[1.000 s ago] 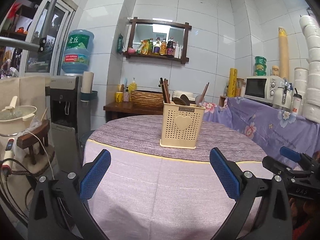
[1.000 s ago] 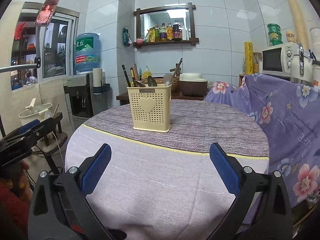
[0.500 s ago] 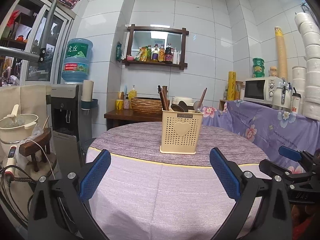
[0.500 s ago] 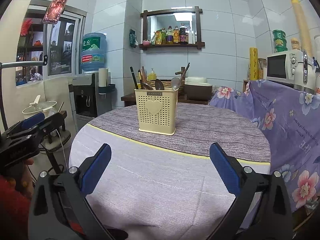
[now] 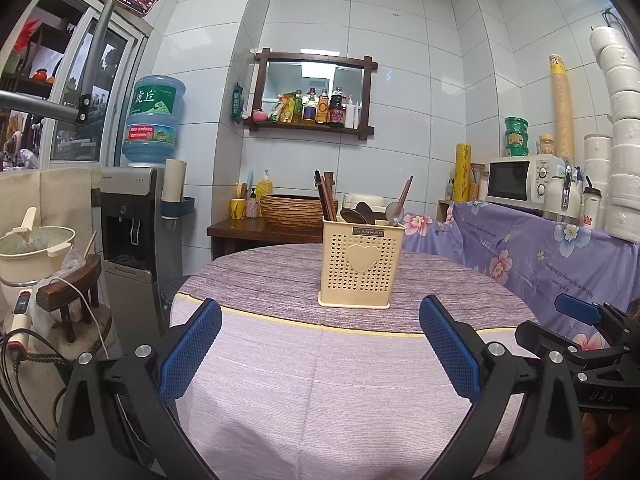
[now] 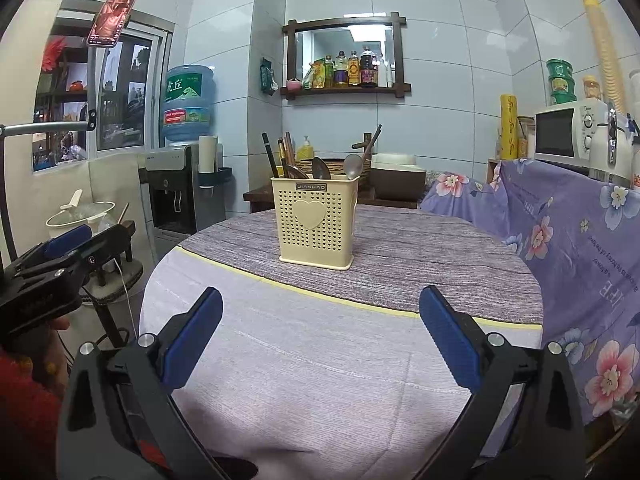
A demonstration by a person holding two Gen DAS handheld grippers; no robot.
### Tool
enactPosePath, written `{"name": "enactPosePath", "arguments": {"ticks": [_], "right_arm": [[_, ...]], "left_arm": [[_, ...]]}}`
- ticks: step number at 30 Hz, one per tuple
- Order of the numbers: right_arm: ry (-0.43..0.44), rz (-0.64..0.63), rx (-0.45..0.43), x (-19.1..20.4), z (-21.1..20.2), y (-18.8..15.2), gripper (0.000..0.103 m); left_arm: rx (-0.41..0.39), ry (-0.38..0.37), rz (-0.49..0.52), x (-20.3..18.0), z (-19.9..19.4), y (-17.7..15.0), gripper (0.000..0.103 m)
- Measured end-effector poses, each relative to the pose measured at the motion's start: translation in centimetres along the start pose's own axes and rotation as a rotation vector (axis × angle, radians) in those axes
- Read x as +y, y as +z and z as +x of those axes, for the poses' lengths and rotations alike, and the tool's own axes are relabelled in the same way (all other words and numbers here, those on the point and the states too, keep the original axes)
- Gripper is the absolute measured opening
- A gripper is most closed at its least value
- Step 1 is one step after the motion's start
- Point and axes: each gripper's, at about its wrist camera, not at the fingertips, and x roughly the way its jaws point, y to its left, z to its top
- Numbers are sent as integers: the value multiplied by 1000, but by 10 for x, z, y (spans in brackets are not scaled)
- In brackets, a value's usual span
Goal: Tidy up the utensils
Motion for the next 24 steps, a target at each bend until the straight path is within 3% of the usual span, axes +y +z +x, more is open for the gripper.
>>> {"name": "enactPosePath", "arguments": {"ticks": [24], "right_arm": [[5, 2, 3, 2, 2, -2, 97]], "left_arm": [[12, -12, 2, -3, -1, -2, 98]]}}
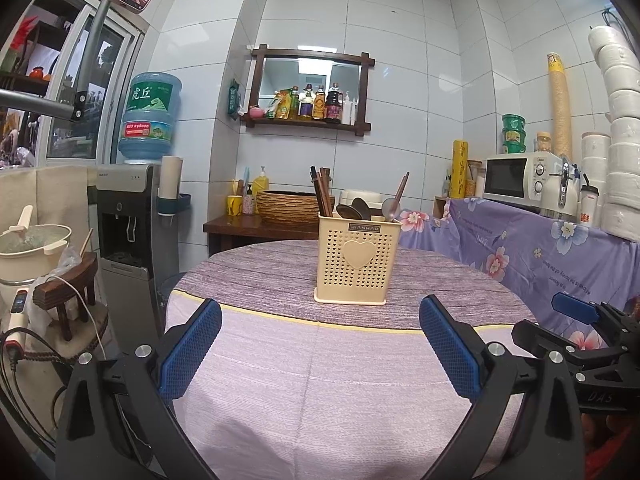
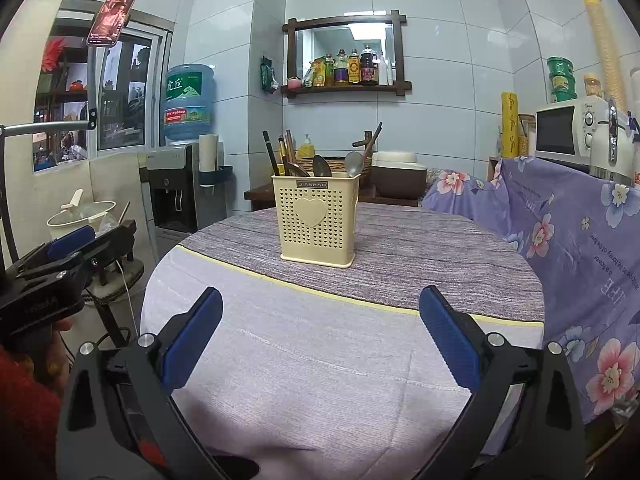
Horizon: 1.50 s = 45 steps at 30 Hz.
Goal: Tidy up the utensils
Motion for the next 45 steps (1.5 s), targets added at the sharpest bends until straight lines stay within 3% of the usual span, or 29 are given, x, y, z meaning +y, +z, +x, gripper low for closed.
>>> {"name": "enactPosePath", "arguments": {"ticks": [45], "right_arm": [[6, 3, 15, 4, 1, -3, 97]], "left_arm": [[36, 18, -15, 1, 3, 0, 98]]}}
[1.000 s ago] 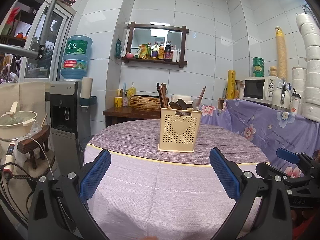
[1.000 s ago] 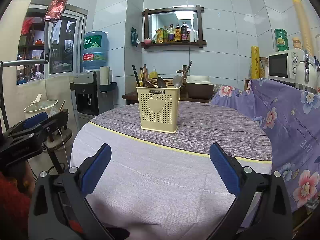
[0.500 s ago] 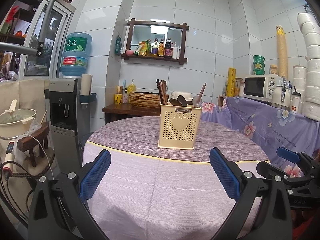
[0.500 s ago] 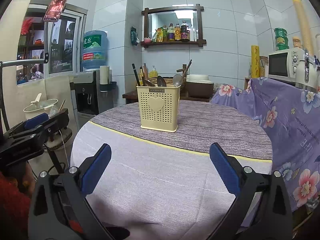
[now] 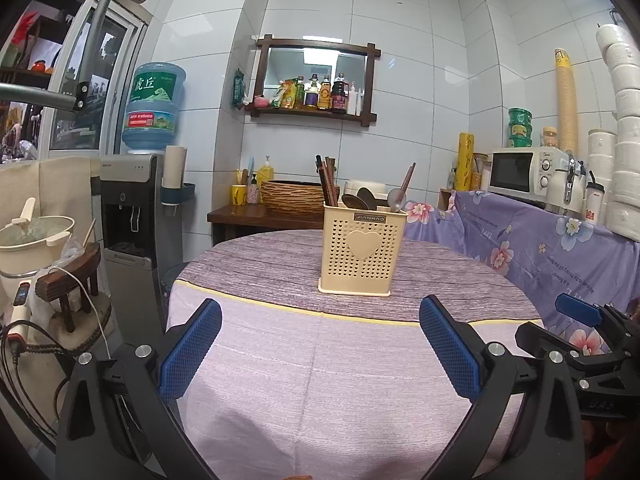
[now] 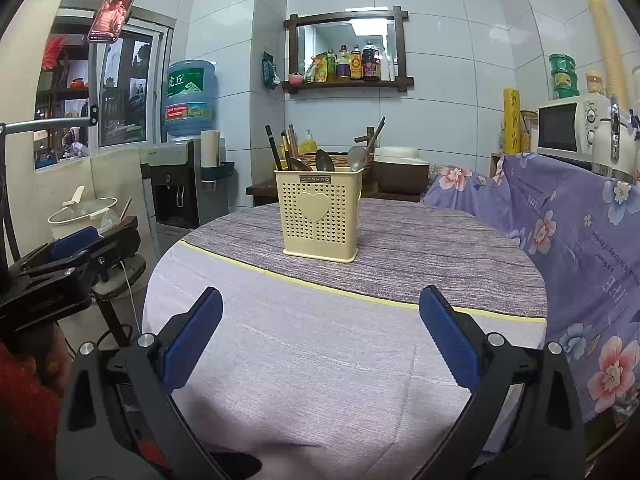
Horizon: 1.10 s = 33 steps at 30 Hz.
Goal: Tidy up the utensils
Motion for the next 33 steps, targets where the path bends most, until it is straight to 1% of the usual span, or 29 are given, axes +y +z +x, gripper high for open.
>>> {"name": "enactPosePath", "arguments": {"ticks": [33], "right_arm": [[2, -3, 6, 3, -1, -1, 97]], "left_arm": [[2, 5, 2, 1, 0, 0, 98]]}}
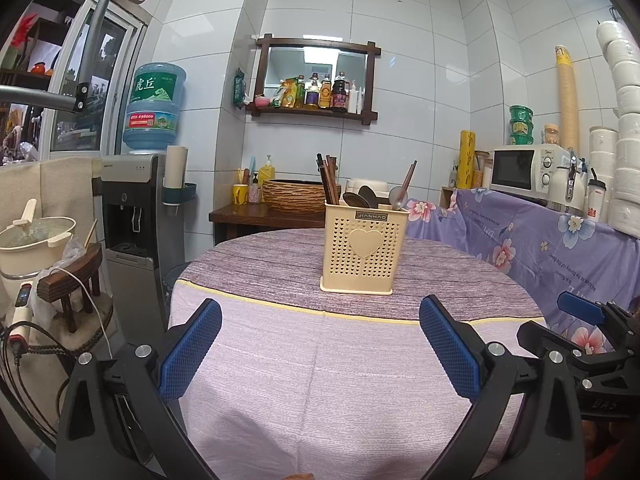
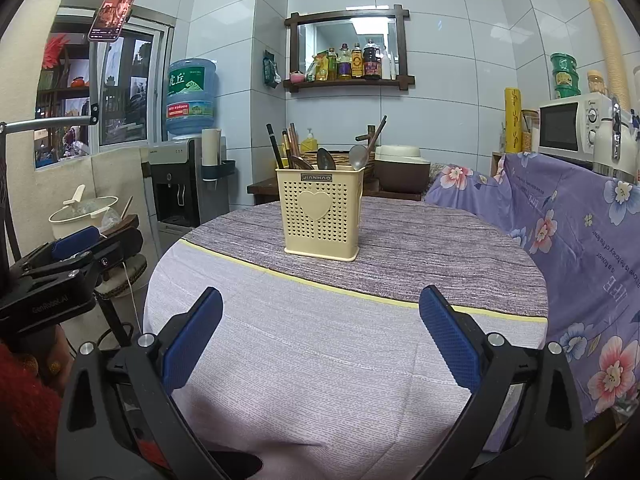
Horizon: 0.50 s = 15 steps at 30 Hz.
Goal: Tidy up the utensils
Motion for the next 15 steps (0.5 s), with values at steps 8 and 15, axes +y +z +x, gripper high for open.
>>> {"name": "enactPosePath", "arguments": {"ticks": [8, 15], "right_arm": [[0, 0, 0, 0, 0, 0, 97], [-1, 0, -1, 0, 0, 0, 97]], "left_arm": [[0, -2, 2, 0, 0, 0, 98], [-22, -11, 22, 2, -4, -2, 98]]}}
